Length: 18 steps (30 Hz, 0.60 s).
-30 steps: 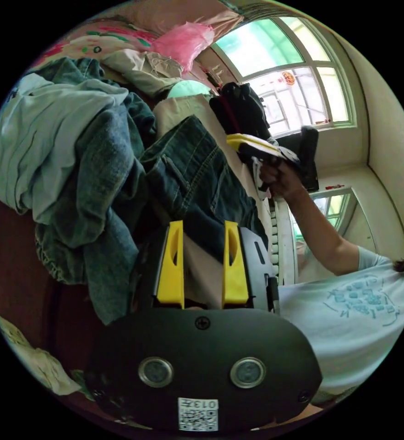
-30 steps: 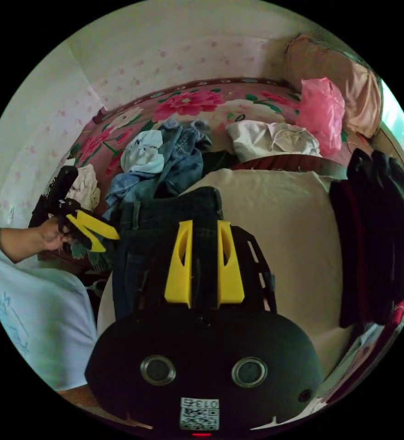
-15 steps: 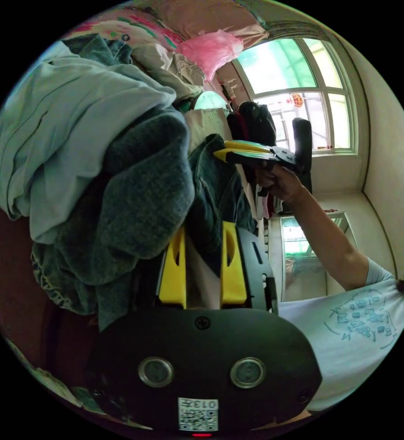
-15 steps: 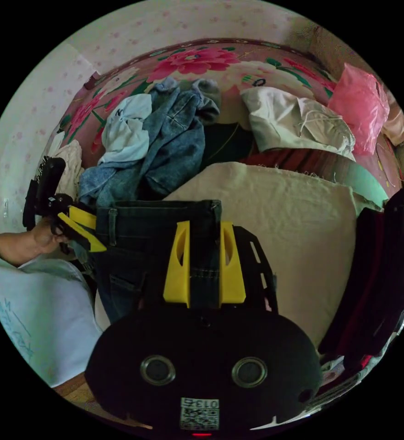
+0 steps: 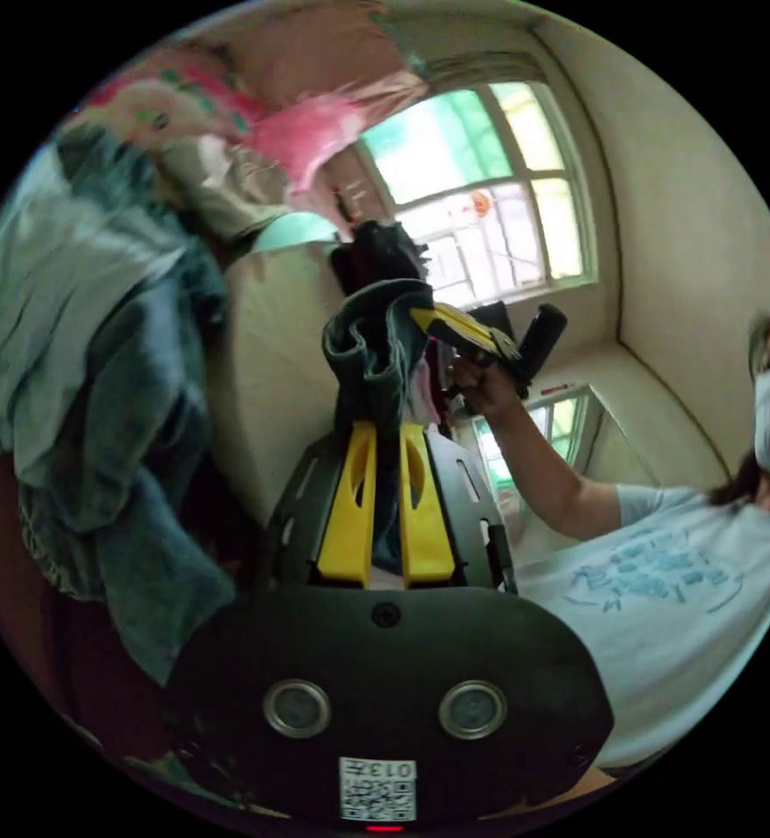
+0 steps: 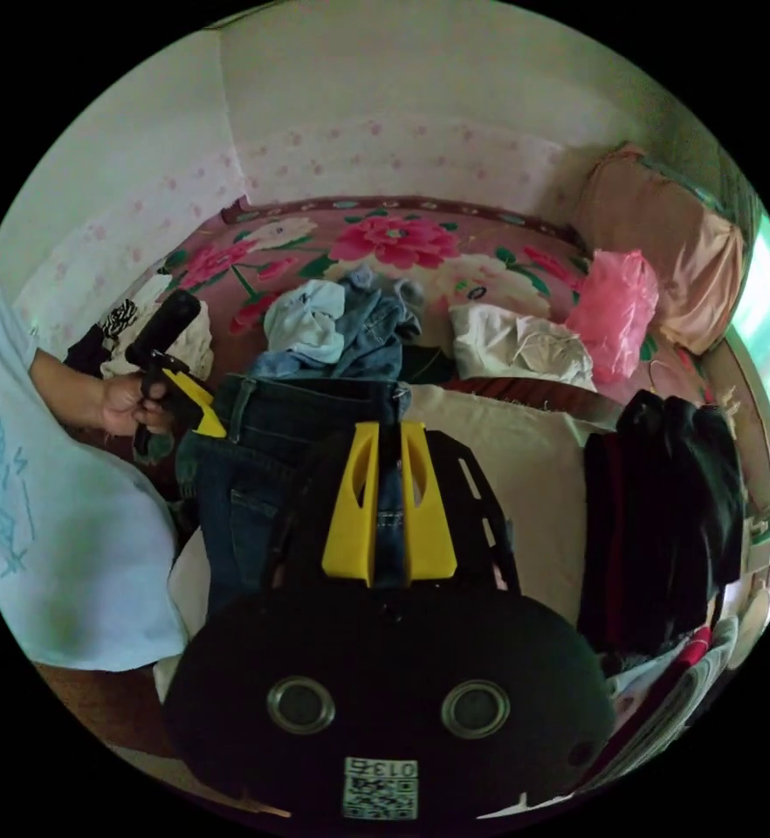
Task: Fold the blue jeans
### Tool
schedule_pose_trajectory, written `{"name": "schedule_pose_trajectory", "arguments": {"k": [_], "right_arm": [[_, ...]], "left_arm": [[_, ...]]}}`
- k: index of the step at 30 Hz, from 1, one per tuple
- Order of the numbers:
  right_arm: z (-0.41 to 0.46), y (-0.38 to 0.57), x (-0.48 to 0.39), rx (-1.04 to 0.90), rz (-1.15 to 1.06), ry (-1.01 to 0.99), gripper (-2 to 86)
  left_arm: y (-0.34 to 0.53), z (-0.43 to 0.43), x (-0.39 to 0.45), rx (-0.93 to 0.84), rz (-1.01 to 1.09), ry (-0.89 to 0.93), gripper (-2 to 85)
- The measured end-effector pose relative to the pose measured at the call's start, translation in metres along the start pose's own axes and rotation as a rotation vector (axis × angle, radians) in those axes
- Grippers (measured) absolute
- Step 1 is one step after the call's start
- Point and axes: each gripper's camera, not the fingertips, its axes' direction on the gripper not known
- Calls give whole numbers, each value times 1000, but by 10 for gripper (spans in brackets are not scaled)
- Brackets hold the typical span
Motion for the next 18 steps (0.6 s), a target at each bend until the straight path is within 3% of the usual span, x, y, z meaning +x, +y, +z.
{"name": "schedule_pose_trajectory", "arguments": {"k": [2,9,18], "right_arm": [[-34,30,-9,70,17,31,33],[-164,205,-61,250,186,194,34],[-191,459,-140,78,594,401,41]], "left_arm": [[1,23,67,-50,224,20,39],[13,128,233,-302,667,49,42],[100,370,379,-761,986,112,48]]}}
